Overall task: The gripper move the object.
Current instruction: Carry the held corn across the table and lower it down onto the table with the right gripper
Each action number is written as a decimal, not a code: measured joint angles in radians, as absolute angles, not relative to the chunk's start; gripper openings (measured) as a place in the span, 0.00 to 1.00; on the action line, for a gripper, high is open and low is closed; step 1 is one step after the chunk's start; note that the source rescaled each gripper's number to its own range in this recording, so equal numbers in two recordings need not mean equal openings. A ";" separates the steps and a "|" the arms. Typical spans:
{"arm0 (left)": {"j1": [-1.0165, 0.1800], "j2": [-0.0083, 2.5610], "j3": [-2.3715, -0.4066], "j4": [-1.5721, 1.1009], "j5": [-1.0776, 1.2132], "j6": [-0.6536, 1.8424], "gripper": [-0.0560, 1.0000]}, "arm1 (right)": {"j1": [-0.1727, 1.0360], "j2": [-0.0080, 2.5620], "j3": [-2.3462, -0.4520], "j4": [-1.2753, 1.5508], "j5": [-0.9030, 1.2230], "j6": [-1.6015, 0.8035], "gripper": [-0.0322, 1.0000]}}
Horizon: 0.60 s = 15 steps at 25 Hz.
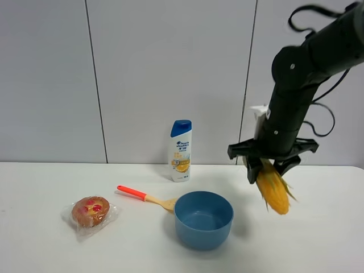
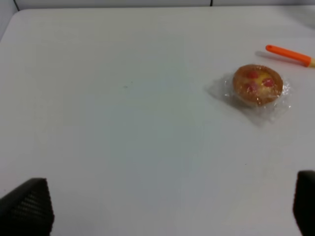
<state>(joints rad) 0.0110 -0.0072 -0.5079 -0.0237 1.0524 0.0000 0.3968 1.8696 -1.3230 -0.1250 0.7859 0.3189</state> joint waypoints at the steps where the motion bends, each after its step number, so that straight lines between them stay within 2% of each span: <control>1: 0.011 -0.007 -0.508 -0.024 1.052 0.000 1.00 | 0.397 1.828 -1.323 -0.114 0.807 0.264 0.04; 7: 0.011 -0.007 -0.508 -0.024 1.052 0.000 1.00 | 0.419 1.602 -1.323 -0.006 0.876 -0.103 0.04; 10: 0.011 -0.007 -0.508 -0.024 1.052 0.000 1.00 | 0.471 1.535 -1.349 0.063 0.901 -0.303 0.04; 15: 0.011 -0.007 -0.508 -0.024 1.052 0.000 1.00 | 0.597 1.558 -1.511 0.127 0.950 -0.437 0.04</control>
